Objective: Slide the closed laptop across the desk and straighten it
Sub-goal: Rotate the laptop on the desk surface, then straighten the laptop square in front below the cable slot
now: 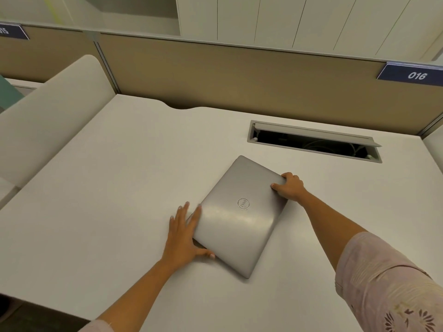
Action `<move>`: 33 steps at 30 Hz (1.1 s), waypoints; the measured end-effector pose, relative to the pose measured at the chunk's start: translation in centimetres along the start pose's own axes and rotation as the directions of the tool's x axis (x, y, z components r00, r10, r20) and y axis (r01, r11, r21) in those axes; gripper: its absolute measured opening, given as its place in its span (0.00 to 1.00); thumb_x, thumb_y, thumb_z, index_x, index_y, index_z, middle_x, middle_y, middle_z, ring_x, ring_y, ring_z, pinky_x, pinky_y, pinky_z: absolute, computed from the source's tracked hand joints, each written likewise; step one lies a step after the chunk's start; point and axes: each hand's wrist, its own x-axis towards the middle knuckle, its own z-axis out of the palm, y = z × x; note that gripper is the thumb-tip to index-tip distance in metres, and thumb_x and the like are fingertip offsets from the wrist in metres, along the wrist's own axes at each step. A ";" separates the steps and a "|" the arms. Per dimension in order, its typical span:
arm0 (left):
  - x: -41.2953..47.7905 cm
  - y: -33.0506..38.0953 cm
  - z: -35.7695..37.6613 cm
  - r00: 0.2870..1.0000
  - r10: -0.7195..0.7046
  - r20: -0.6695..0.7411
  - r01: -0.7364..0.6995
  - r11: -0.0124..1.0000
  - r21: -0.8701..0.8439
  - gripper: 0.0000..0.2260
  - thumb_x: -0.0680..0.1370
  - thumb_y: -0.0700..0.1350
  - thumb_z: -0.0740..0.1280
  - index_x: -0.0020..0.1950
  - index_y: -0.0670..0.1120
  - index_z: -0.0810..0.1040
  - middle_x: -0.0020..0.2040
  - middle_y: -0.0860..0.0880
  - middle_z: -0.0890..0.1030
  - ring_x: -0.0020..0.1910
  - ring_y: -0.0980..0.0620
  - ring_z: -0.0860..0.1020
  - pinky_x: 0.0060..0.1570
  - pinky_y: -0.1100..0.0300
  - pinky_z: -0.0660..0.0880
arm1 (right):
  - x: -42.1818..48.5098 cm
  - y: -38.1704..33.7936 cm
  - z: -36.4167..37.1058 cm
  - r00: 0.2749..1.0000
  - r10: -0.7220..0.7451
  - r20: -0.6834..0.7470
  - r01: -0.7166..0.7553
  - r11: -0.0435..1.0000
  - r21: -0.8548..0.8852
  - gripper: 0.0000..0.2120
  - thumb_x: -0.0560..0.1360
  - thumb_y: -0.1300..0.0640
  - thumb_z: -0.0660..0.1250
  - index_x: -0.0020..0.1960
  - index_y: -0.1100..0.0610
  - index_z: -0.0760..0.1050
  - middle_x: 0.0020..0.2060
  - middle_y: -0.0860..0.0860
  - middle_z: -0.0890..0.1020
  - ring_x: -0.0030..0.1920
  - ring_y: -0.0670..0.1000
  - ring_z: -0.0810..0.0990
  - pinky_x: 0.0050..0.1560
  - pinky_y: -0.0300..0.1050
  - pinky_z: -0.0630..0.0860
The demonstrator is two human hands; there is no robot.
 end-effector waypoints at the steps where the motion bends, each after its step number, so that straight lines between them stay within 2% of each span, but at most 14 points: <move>1: -0.9 0.4 0.5 0.991 -0.117 -0.060 0.110 0.989 -0.096 0.63 0.55 0.77 0.68 0.80 0.54 0.43 0.79 0.51 0.41 0.78 0.50 0.37 0.75 0.47 0.38 | -0.1 0.0 -0.1 1.000 -0.007 0.006 0.007 1.000 0.005 0.33 0.74 0.46 0.69 0.73 0.59 0.62 0.69 0.61 0.68 0.69 0.62 0.66 0.68 0.56 0.67; 4: -3.1 2.9 1.5 0.893 -0.437 -0.112 0.384 0.866 -0.320 0.58 0.61 0.73 0.64 0.80 0.47 0.40 0.80 0.45 0.41 0.79 0.47 0.39 0.75 0.50 0.38 | -0.3 0.1 -0.1 0.999 -0.031 0.017 0.031 0.999 0.009 0.33 0.75 0.47 0.69 0.74 0.59 0.61 0.70 0.61 0.67 0.69 0.62 0.66 0.69 0.57 0.67; 8: -3.6 7.1 1.2 0.732 -0.670 0.119 0.635 0.609 -0.475 0.49 0.72 0.70 0.58 0.79 0.43 0.37 0.80 0.46 0.36 0.78 0.49 0.35 0.76 0.51 0.37 | -0.7 0.0 0.1 0.998 -0.063 0.007 0.063 0.997 -0.034 0.34 0.75 0.45 0.68 0.74 0.59 0.60 0.70 0.61 0.67 0.70 0.63 0.66 0.70 0.57 0.65; 12: -2.4 10.9 0.1 0.628 -0.670 0.396 0.708 0.280 -0.649 0.48 0.75 0.69 0.61 0.80 0.45 0.39 0.81 0.51 0.40 0.79 0.50 0.45 0.77 0.48 0.46 | -1.1 -0.2 0.4 0.999 -0.043 -0.025 0.041 0.997 -0.066 0.37 0.74 0.39 0.67 0.74 0.59 0.61 0.70 0.61 0.68 0.69 0.64 0.66 0.69 0.56 0.64; 14: -1.1 11.6 -1.0 0.550 -0.640 0.536 0.702 0.007 -0.712 0.49 0.70 0.71 0.66 0.80 0.46 0.50 0.80 0.48 0.55 0.77 0.47 0.59 0.75 0.47 0.55 | -1.3 -0.2 0.5 0.999 -0.001 -0.040 -0.002 0.998 -0.068 0.40 0.72 0.35 0.67 0.73 0.58 0.62 0.69 0.61 0.68 0.69 0.63 0.65 0.69 0.56 0.63; 16: -0.1 11.7 -2.5 0.576 -0.446 0.686 0.638 -0.280 -0.717 0.44 0.68 0.70 0.69 0.76 0.47 0.63 0.72 0.43 0.72 0.68 0.42 0.73 0.69 0.43 0.66 | -1.6 -0.2 0.5 0.998 0.046 -0.039 -0.048 0.997 -0.058 0.43 0.69 0.32 0.67 0.73 0.58 0.63 0.68 0.60 0.68 0.70 0.63 0.64 0.70 0.55 0.63; 17: 0.3 11.6 -3.1 0.597 -0.372 0.711 0.620 -0.349 -0.703 0.41 0.69 0.70 0.67 0.74 0.47 0.68 0.68 0.42 0.76 0.65 0.40 0.76 0.65 0.42 0.69 | -1.8 -0.1 0.4 0.997 0.070 -0.029 -0.071 0.996 -0.044 0.44 0.68 0.31 0.68 0.72 0.57 0.64 0.68 0.60 0.68 0.70 0.62 0.64 0.70 0.55 0.63; 19: 0.9 11.0 -3.6 0.564 -0.372 0.737 0.656 -0.340 -0.674 0.40 0.69 0.74 0.63 0.71 0.47 0.73 0.65 0.41 0.79 0.64 0.40 0.75 0.66 0.39 0.65 | -2.4 0.2 0.2 0.992 0.122 0.003 -0.122 0.992 0.010 0.46 0.64 0.30 0.72 0.71 0.57 0.64 0.68 0.59 0.67 0.70 0.62 0.63 0.71 0.55 0.63; 21: 1.3 10.4 -3.6 0.499 -0.456 0.737 0.693 -0.300 -0.655 0.44 0.66 0.77 0.61 0.72 0.48 0.71 0.68 0.41 0.75 0.70 0.39 0.69 0.73 0.36 0.47 | -3.0 0.8 0.0 0.987 0.156 0.030 -0.158 0.986 0.062 0.48 0.61 0.32 0.75 0.70 0.56 0.64 0.67 0.58 0.67 0.70 0.61 0.62 0.71 0.55 0.64; 22: 1.4 10.3 -3.7 0.476 -0.486 0.733 0.702 -0.292 -0.650 0.46 0.64 0.77 0.62 0.74 0.49 0.67 0.71 0.43 0.72 0.71 0.38 0.67 0.73 0.36 0.43 | -3.4 1.2 -0.1 0.985 0.167 0.035 -0.169 0.982 0.081 0.48 0.60 0.33 0.76 0.70 0.56 0.64 0.67 0.58 0.68 0.70 0.60 0.63 0.70 0.55 0.64; 25: 1.8 10.0 -3.9 0.436 -0.594 0.676 0.673 -0.283 -0.683 0.47 0.62 0.77 0.65 0.73 0.50 0.65 0.71 0.48 0.68 0.69 0.40 0.67 0.72 0.42 0.53 | -4.7 2.9 0.4 0.979 0.202 0.017 -0.202 0.970 0.135 0.46 0.61 0.36 0.77 0.69 0.56 0.63 0.66 0.57 0.69 0.68 0.59 0.63 0.69 0.55 0.66; 28: 2.8 9.9 -4.3 0.458 -0.649 0.607 0.625 -0.251 -0.739 0.35 0.64 0.75 0.66 0.58 0.50 0.71 0.60 0.49 0.69 0.58 0.44 0.69 0.60 0.49 0.58 | -6.3 4.7 1.1 0.966 0.257 -0.015 -0.247 0.942 0.225 0.43 0.62 0.38 0.77 0.67 0.57 0.63 0.63 0.56 0.69 0.66 0.58 0.64 0.66 0.55 0.68; 30: 3.7 10.1 -4.5 0.511 -0.642 0.572 0.618 -0.189 -0.764 0.33 0.64 0.73 0.68 0.56 0.49 0.72 0.61 0.48 0.71 0.57 0.44 0.71 0.60 0.54 0.61 | -7.3 5.7 1.4 0.955 0.296 -0.036 -0.272 0.915 0.297 0.43 0.62 0.38 0.78 0.66 0.58 0.63 0.62 0.56 0.69 0.66 0.58 0.63 0.65 0.55 0.69; 33: 5.1 10.4 -4.6 0.611 -0.595 0.522 0.607 -0.071 -0.792 0.38 0.60 0.69 0.72 0.61 0.45 0.75 0.70 0.45 0.72 0.65 0.45 0.73 0.67 0.48 0.68 | -8.8 6.9 1.8 0.929 0.359 -0.087 -0.300 0.872 0.386 0.41 0.62 0.40 0.78 0.65 0.59 0.65 0.62 0.56 0.69 0.65 0.59 0.64 0.63 0.57 0.70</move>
